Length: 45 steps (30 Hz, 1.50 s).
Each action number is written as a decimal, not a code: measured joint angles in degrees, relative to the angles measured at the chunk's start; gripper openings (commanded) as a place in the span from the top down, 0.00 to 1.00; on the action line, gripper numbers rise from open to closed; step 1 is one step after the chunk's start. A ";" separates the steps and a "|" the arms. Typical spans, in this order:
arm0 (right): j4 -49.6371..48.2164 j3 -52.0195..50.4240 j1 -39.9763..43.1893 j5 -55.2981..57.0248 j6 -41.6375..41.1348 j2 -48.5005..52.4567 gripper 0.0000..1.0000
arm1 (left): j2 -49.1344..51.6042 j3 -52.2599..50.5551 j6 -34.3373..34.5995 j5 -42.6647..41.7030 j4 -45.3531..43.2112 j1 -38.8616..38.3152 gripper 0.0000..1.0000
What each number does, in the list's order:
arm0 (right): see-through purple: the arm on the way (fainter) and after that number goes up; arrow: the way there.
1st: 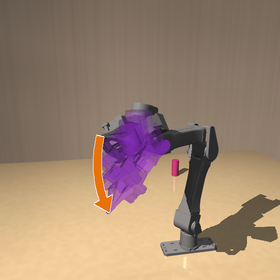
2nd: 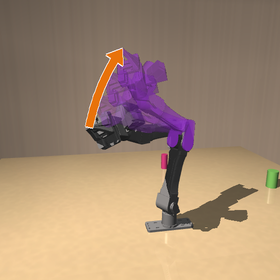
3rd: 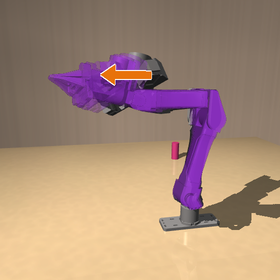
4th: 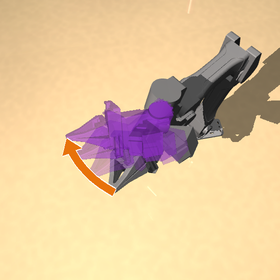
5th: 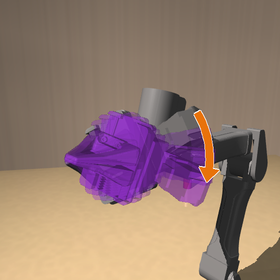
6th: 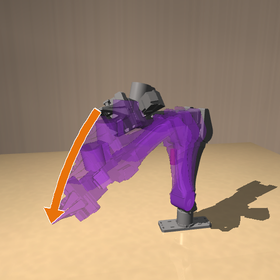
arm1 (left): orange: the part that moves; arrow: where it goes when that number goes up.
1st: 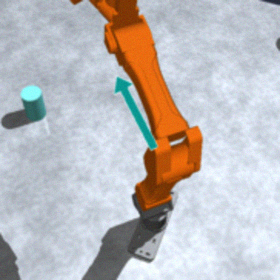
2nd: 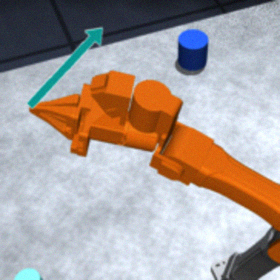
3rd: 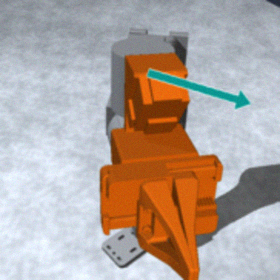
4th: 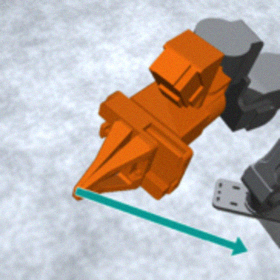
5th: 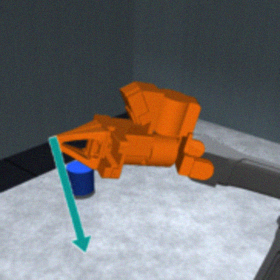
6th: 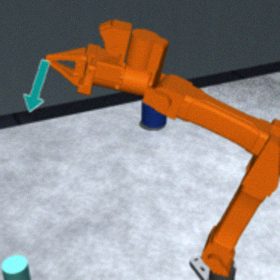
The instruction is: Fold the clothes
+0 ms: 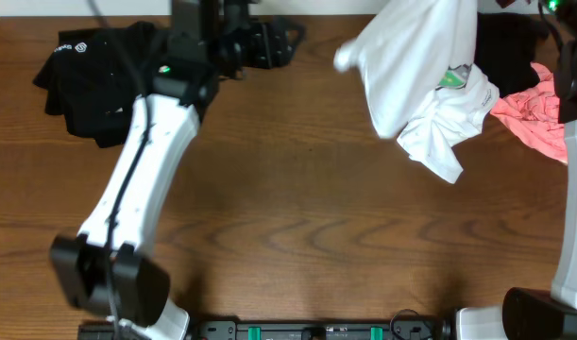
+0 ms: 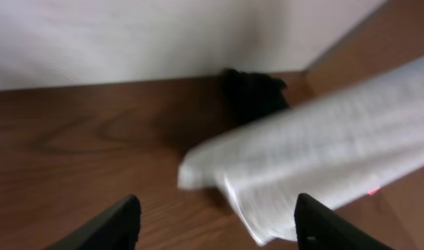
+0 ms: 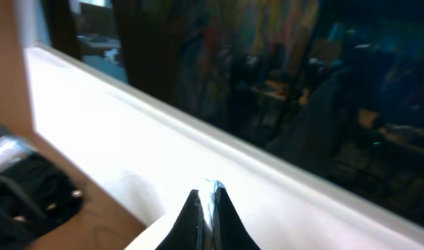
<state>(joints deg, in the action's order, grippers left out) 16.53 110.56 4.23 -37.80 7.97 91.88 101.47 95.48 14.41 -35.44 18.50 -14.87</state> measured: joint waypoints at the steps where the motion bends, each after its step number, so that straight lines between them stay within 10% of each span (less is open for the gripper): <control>1: 0.52 0.00 -0.31 -0.33 0.00 0.00 0.99 | 1.20 0.00 -0.17 -1.44 -0.98 -0.26 0.23; 8: 1.33 0.00 -1.42 -1.53 0.00 -0.02 0.99 | 7.39 0.00 -3.17 -14.47 -4.63 -1.55 0.14; 17: 2.89 0.00 -1.42 -1.66 -0.02 -0.02 0.99 | 8.94 -0.04 -15.15 -25.57 11.19 -3.96 0.10; 33: 3.82 0.00 -1.44 -5.49 -0.02 -0.02 0.99 | 8.94 -0.04 -15.78 6.93 5.60 -15.74 0.03; 45: 4.57 0.00 -1.75 -7.39 -0.02 -0.90 0.99 | 12.76 -0.02 -10.97 13.94 -6.12 -15.02 0.03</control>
<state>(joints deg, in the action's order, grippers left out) 21.10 110.56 2.48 -45.19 7.94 90.98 114.24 95.46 3.44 -21.50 12.38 -29.89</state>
